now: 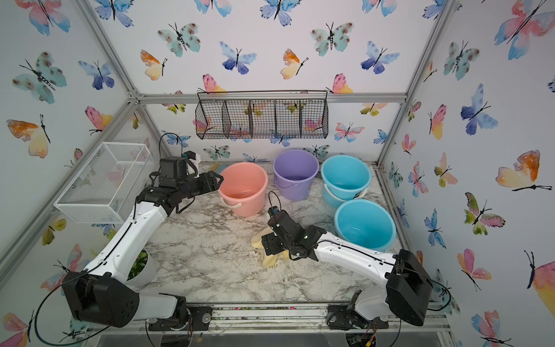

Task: Wipe the inside of the bucket with a cloth
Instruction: Place the cleaning item at the center of the board.

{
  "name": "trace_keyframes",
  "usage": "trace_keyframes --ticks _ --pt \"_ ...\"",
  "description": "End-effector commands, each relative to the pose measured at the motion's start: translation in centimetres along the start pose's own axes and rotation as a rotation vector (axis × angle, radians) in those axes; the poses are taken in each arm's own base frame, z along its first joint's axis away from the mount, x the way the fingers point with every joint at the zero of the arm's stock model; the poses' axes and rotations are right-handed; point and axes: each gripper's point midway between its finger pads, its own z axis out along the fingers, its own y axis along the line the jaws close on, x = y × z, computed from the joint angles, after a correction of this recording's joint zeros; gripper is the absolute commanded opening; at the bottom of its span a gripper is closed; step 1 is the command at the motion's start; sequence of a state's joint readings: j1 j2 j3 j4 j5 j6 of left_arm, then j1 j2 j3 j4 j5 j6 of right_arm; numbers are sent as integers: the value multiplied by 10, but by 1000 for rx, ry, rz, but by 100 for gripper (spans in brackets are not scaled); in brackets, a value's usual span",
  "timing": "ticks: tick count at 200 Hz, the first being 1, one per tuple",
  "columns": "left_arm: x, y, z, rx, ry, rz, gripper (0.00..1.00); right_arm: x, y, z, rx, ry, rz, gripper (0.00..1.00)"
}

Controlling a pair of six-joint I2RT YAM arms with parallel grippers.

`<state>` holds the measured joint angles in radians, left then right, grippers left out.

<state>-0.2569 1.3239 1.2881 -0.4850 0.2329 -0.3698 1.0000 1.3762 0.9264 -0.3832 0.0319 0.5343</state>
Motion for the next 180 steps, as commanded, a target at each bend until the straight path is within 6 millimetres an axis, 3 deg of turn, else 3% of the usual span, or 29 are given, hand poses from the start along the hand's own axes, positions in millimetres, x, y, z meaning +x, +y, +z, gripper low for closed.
trace_keyframes --ticks 1,33,58,86,107,150,180 --pt "36 -33 -15 74 73 28 68 29 1 4 -56 84 82 73" --pt "93 -60 -26 116 158 46 54 59 -27 12 43 127 132 64" --pt "138 -71 -32 158 236 4 39 67 -37 15 47 114 172 58" --pt "184 -75 -30 211 301 -68 41 66 -31 14 -1 87 205 56" --pt "219 -77 -16 280 369 -133 41 67 -27 17 -24 94 208 55" --pt "250 -103 10 356 448 -124 22 73 -23 21 -48 123 209 55" --pt "280 -105 33 320 518 -99 8 72 -20 22 -71 115 219 54"
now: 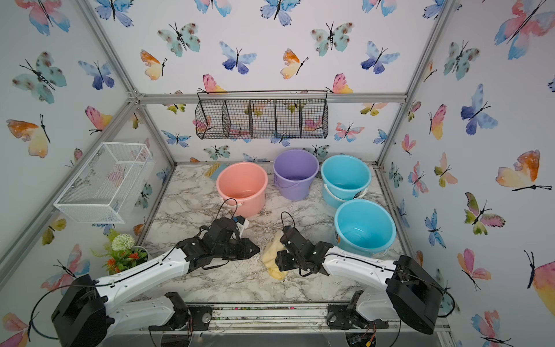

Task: Wipe the inside of the bucket with a cloth
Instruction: Place the cleaning item at the center of the board.

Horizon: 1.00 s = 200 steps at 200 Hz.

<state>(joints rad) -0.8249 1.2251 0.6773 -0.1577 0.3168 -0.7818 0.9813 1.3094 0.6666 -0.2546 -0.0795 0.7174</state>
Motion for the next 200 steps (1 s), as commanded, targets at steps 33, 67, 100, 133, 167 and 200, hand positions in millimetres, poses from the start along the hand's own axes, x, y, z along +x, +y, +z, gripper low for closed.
trace_keyframes --ticks 33,67,100,133,167,200 --pt "10 7 44 19 55 -14 0 2 5 3 -46 0 25 54" --pt "20 11 65 31 104 -8 0 2 13 5 -92 4 31 54" --pt "33 38 80 -65 154 -27 0 -5 12 -3 -65 -19 23 55" --pt "48 63 90 -147 216 -44 0 -15 11 -22 -27 -55 11 64" --pt "52 74 90 -198 236 -36 0 -40 8 -63 61 -143 -12 73" --pt "47 71 86 -211 222 -16 0 -72 1 -117 195 -249 -4 74"
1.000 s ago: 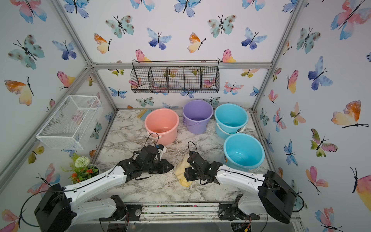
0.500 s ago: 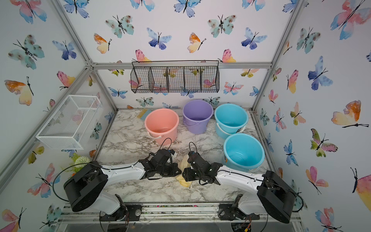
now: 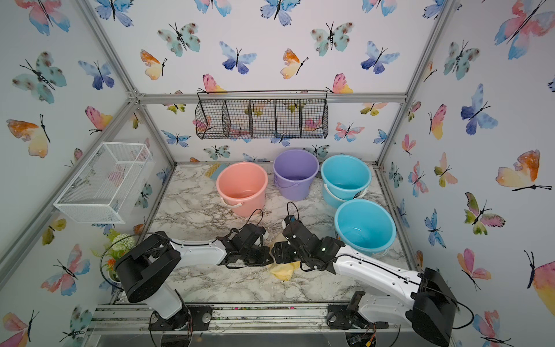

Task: Wipe the inside of the bucket with a cloth
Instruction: Place the cleaning item at the center of the board, then pick up the bucket from the center of the board.

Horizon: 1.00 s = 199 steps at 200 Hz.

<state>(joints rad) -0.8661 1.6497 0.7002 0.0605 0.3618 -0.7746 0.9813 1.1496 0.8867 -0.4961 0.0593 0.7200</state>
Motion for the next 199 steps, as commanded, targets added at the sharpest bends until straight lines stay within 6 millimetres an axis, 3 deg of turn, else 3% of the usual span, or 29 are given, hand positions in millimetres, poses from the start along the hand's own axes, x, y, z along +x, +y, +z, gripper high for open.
trace_keyframes --ticks 1,27,54,97,120,148,172,199 --pt "13 28 1 -129 40 0 0 -21 -25 -35 180 -58 -22 74" --pt "1 16 -12 -131 3 34 0 -46 -34 -66 279 -104 -31 65" --pt "-5 8 -21 -139 -8 60 0 -60 -48 -86 357 -109 -36 61" --pt "-5 5 -31 -140 -23 70 0 -66 -54 -97 309 -82 -7 56" --pt "-9 -1 -41 -135 -48 76 2 -63 -81 -110 469 -53 -2 55" --pt "-20 -17 -62 -123 -99 100 12 -61 -114 -114 575 -18 15 54" --pt "-30 -32 -81 -112 -144 122 18 -61 -144 -111 641 6 33 54" --pt "-38 -46 -101 -97 -190 138 21 -59 -170 -95 660 55 40 52"
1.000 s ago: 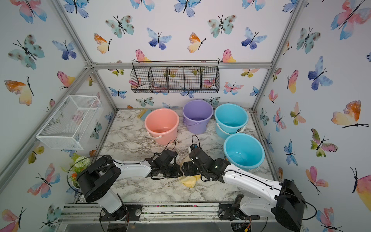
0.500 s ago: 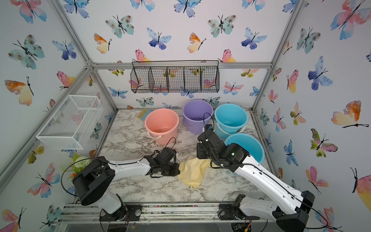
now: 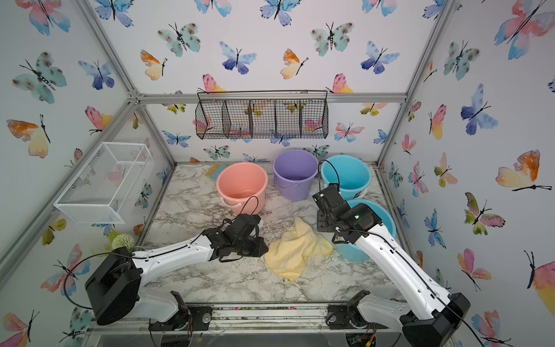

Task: Wipe the inside of the bucket with a cloth
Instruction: Pick up the bucket from the center of the board, then place the bucket at the center of the board.

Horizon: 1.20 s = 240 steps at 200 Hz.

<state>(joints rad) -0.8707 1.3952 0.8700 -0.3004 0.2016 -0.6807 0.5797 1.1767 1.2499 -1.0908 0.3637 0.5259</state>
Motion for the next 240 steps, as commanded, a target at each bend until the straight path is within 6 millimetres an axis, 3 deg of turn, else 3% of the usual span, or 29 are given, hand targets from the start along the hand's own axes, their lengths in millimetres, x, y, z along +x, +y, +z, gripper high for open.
trace_keyframes --ticks 1,32,69,117,159,196,240 --pt "-8 -3 -21 -24 -40 23 21 8 -13 26 45 61 -69 52" --pt "-17 -8 -42 -26 -91 32 22 18 -16 60 23 134 -68 45" --pt "-27 -7 -65 -26 -146 20 22 19 -21 73 65 162 -90 25" --pt "-45 -2 -96 -30 -215 17 23 11 -23 65 72 139 -95 3" --pt "-69 13 -136 -63 -289 4 23 0 -17 35 27 167 -112 2" --pt "-89 41 -173 -105 -396 -26 24 -14 25 -9 -47 122 -189 2" --pt "-91 68 -185 -134 -407 -69 24 -33 115 -43 -194 23 -284 2"
